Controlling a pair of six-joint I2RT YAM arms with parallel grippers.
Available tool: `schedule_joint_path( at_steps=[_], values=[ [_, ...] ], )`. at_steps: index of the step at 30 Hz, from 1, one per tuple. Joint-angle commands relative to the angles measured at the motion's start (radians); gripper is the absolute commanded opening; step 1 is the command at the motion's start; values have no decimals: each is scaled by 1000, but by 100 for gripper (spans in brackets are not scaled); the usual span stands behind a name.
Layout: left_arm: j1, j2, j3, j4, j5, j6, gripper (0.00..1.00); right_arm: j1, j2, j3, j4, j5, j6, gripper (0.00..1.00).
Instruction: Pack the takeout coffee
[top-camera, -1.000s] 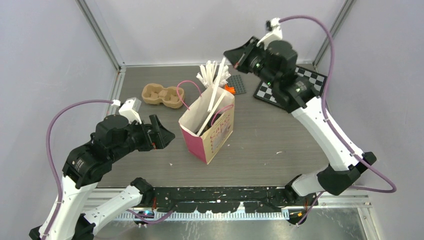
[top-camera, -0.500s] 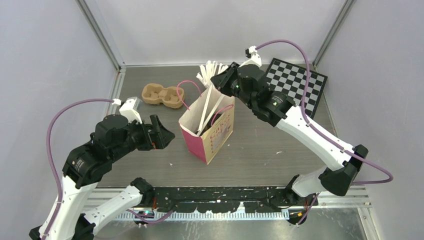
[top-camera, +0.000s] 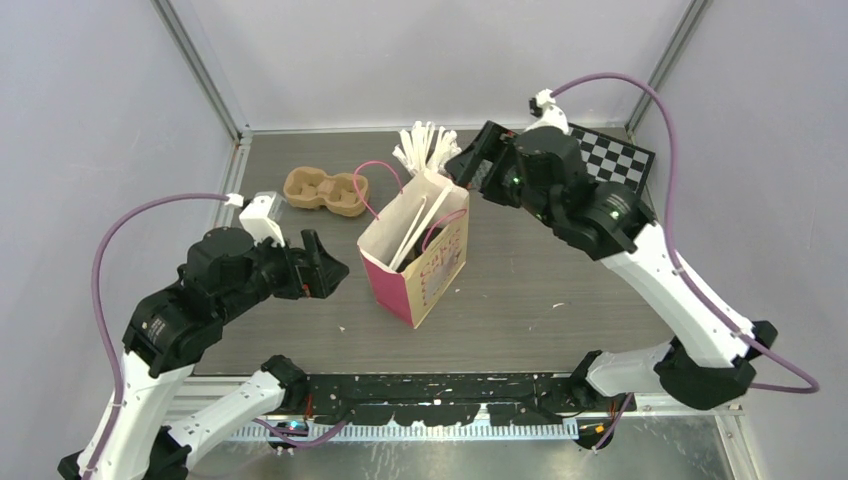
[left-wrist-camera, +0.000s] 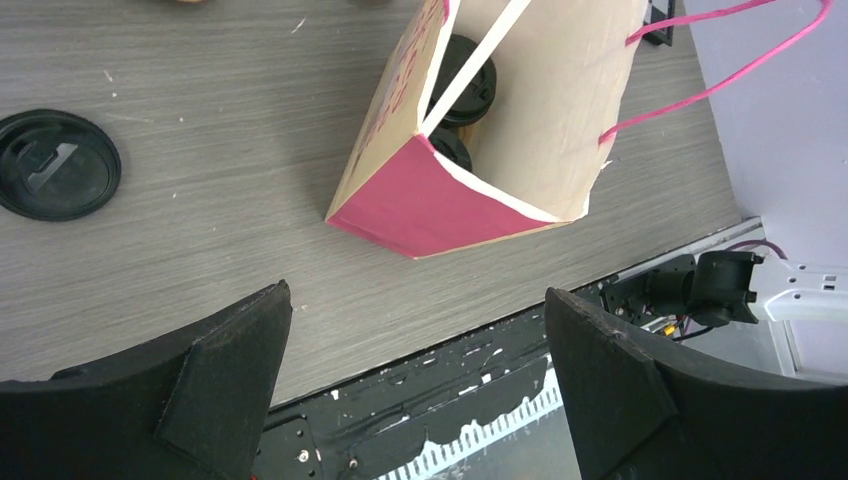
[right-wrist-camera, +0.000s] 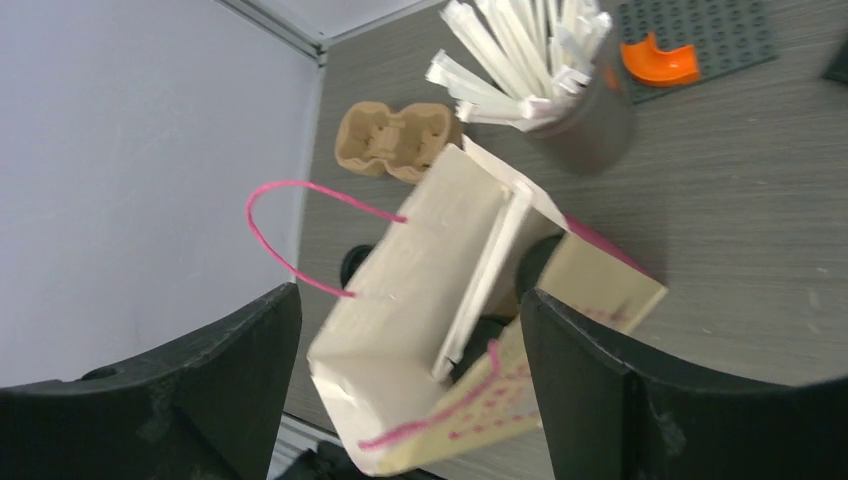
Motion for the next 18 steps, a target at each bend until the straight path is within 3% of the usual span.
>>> schedule_joint_path(
  at_steps=[1, 8, 13, 18],
  values=[
    [-3, 8, 56, 81, 20, 46, 100, 1, -103, 45, -189, 55, -61, 85],
    [-2, 41, 118, 128, 49, 21, 100, 2, -198, 73, -418, 200, -147, 89],
    [-2, 53, 116, 197, 48, 40, 100, 1, -286, 42, -447, 257, -172, 90],
    [-2, 74, 148, 166, 48, -8, 100, 2, -350, 40, -487, 299, -218, 91]
  ],
)
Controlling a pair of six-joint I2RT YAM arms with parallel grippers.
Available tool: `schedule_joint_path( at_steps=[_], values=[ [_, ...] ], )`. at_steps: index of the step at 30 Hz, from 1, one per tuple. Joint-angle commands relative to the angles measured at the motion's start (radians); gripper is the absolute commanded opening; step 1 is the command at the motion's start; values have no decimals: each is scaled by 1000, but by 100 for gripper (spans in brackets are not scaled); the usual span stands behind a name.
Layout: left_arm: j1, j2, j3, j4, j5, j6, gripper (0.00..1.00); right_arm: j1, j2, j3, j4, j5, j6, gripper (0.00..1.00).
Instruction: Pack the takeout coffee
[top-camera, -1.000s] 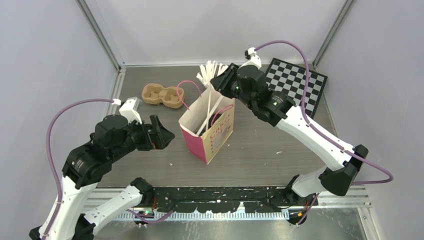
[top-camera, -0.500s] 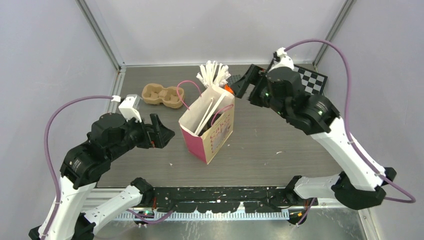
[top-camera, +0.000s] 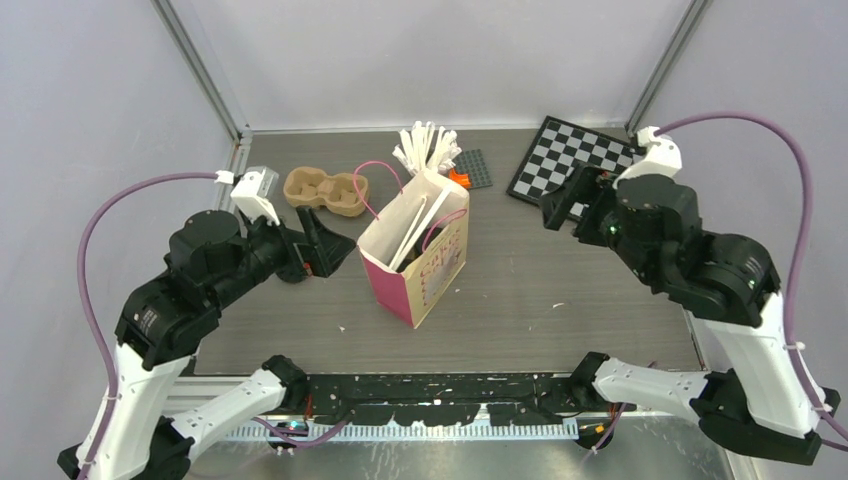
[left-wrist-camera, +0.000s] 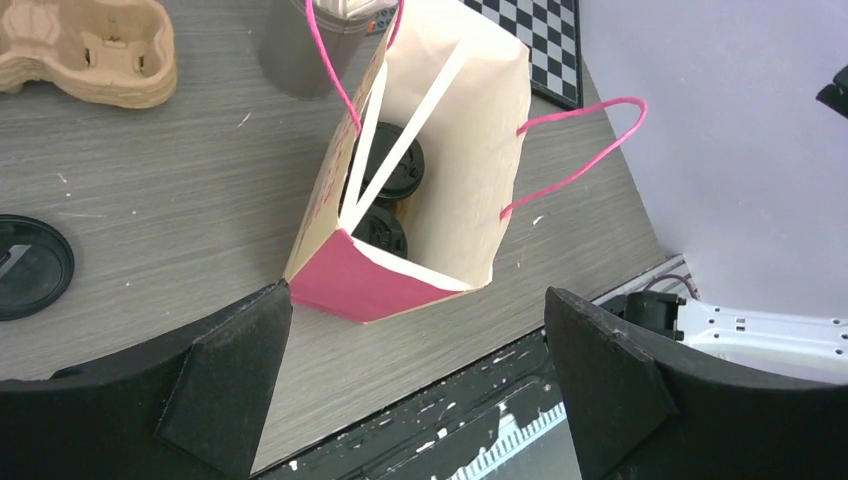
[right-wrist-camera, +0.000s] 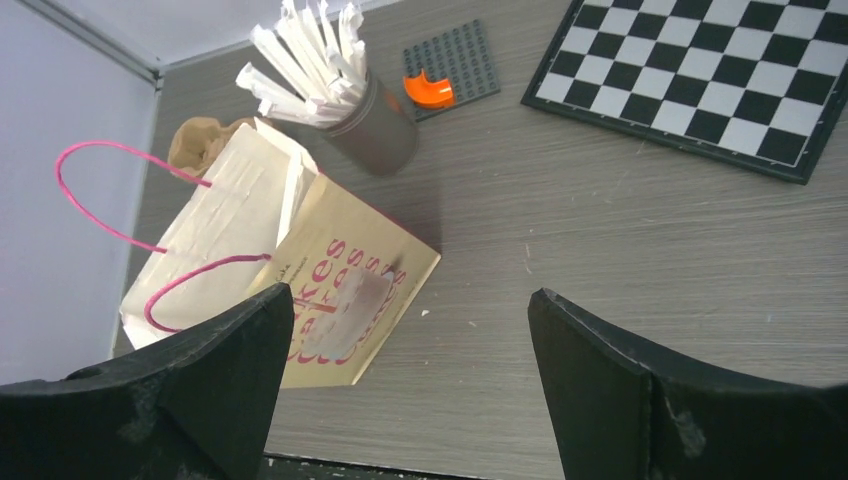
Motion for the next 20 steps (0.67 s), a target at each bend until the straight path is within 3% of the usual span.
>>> schedule_joint_path(
  at_steps=[1, 8, 20],
  values=[
    [-2, 2, 23, 50, 18, -31, 100, 1, -69, -24, -35, 71, -52, 92],
    [-2, -70, -94, 96, 11, -75, 100, 2, -162, -156, 16, 29, -34, 92],
    [-2, -97, -134, 95, 2, -97, 100, 2, -133, -179, 57, 35, -42, 92]
  ],
)
